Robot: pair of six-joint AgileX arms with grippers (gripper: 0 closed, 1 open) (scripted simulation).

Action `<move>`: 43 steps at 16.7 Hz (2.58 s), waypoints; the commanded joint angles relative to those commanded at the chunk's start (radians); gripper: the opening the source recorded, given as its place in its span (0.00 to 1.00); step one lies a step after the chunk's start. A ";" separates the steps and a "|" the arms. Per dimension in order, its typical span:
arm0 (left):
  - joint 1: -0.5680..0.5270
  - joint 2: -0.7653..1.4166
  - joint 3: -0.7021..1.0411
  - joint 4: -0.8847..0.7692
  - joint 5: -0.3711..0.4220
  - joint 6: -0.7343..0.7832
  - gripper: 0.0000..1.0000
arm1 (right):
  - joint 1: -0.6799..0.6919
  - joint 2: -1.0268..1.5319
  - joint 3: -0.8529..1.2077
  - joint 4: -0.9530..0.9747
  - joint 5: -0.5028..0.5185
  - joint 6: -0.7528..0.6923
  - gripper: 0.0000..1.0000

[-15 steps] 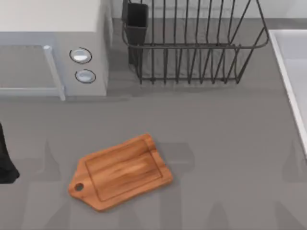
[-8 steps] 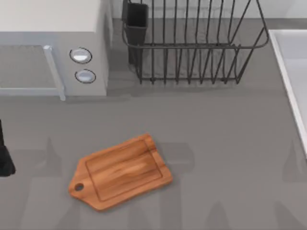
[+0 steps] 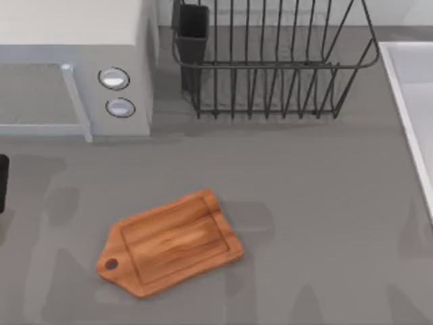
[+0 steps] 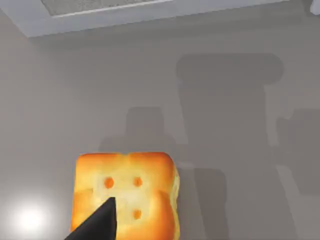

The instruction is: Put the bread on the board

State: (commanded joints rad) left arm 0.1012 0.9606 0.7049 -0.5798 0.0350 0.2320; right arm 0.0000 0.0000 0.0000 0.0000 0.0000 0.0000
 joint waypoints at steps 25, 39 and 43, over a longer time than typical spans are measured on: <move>0.183 0.936 0.427 -0.247 -0.034 0.166 1.00 | 0.000 0.000 0.000 0.000 0.000 0.000 1.00; 0.165 0.970 0.429 -0.195 -0.034 0.147 0.47 | 0.000 0.000 0.000 0.000 0.000 0.000 1.00; 0.165 0.970 0.429 -0.195 -0.034 0.147 0.17 | 0.000 0.000 0.000 0.000 0.000 0.000 1.00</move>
State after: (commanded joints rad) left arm 0.2666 1.9306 1.1342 -0.7749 0.0009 0.3793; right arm 0.0000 0.0000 0.0000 0.0000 0.0000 0.0000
